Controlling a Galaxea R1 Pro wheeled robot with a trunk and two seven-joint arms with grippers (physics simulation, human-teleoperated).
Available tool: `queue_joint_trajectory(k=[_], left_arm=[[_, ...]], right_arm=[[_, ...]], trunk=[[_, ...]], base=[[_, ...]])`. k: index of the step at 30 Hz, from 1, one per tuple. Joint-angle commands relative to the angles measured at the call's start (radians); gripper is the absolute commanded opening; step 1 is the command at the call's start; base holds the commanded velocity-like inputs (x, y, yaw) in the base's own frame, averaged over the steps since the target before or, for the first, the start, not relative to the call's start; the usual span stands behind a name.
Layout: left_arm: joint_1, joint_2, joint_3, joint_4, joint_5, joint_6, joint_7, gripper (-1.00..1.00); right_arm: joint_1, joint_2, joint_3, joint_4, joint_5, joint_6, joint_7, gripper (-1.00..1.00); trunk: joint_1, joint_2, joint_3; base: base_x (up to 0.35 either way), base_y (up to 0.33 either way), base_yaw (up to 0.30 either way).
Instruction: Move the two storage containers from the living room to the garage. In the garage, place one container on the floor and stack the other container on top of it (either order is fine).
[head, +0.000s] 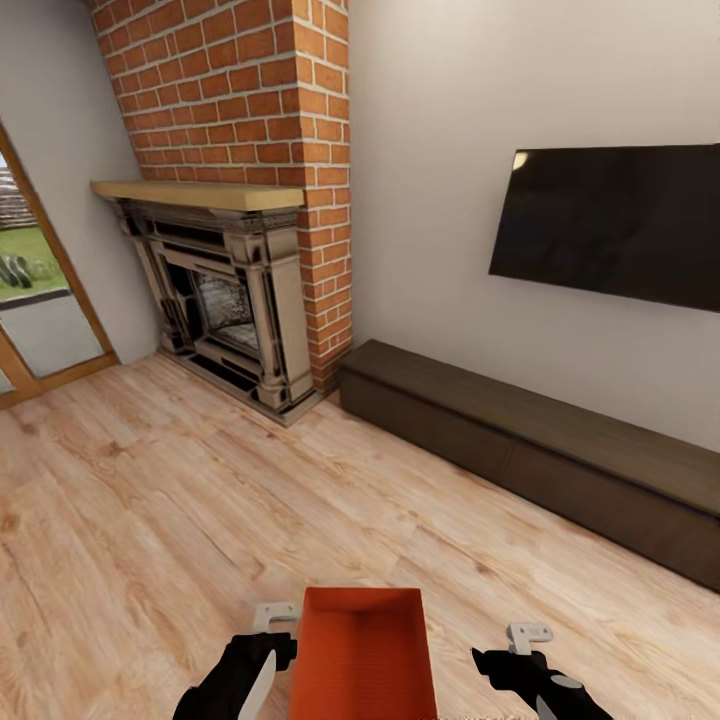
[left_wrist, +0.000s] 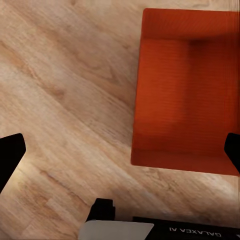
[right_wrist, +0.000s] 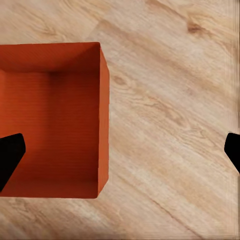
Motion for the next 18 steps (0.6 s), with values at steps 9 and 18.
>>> queue_joint_trajectory(k=[9, 18], left_arm=[[0.0, -0.001, 0.005, -0.002, -0.006, 0.006, -0.001, 1.0], [0.0, -0.001, 0.005, -0.002, -0.006, 0.005, 0.0, 1.0]], right_arm=[[-0.001, -0.001, 0.007, 0.0, -0.01, -0.015, 0.001, 1.0], [-0.001, -0.001, 0.007, -0.001, -0.009, -0.016, 0.001, 1.0]], trunk=[[0.0, -0.001, -0.001], [0.015, -0.029, -0.014]], base=[[0.0, 0.0, -0.059], [0.0, 0.0, -0.001]])
